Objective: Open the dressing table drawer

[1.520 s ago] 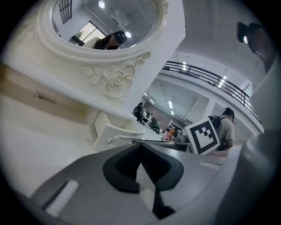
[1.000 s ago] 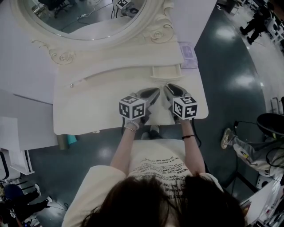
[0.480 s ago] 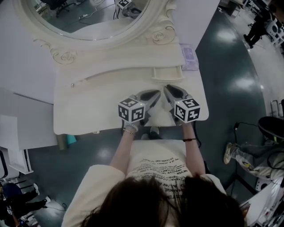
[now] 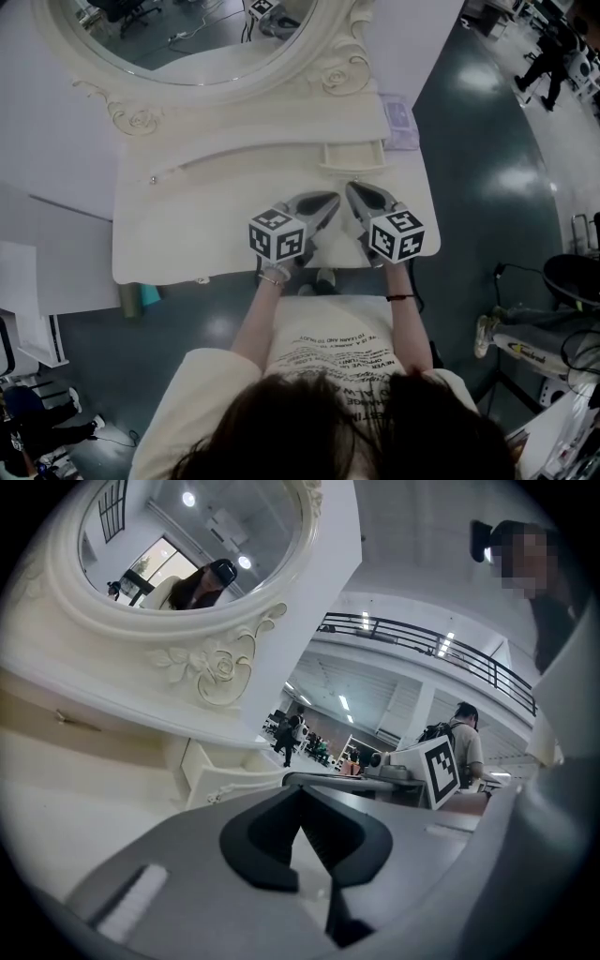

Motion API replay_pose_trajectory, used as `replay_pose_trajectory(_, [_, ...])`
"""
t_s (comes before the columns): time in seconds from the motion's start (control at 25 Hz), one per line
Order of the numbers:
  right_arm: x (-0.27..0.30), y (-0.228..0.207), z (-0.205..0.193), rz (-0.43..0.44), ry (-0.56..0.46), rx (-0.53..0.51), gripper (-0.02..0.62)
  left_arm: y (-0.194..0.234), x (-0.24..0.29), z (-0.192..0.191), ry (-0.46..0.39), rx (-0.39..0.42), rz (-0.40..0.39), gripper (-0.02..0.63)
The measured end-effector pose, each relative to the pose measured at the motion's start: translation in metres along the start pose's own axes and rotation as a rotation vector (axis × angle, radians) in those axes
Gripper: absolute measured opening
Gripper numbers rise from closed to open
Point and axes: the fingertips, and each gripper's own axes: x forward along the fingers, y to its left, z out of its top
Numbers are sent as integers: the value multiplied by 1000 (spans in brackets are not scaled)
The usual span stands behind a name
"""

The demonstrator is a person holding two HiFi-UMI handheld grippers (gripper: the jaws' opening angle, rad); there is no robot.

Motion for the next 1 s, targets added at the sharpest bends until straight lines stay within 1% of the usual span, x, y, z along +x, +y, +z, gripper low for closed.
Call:
replay_pose_trajectory(0.2, [-1, 7, 4, 42, -24, -15, 3, -1, -1, 2, -11, 16, 3, 0])
replay_pose_trajectory(0.56, [0, 8, 8, 81, -45, -33, 3, 0, 1, 2, -18, 29, 15, 0])
replay_pose_trajectory(1.0, [4, 4, 9, 91, -40, -38, 3, 5, 6, 4, -21, 27, 18, 0])
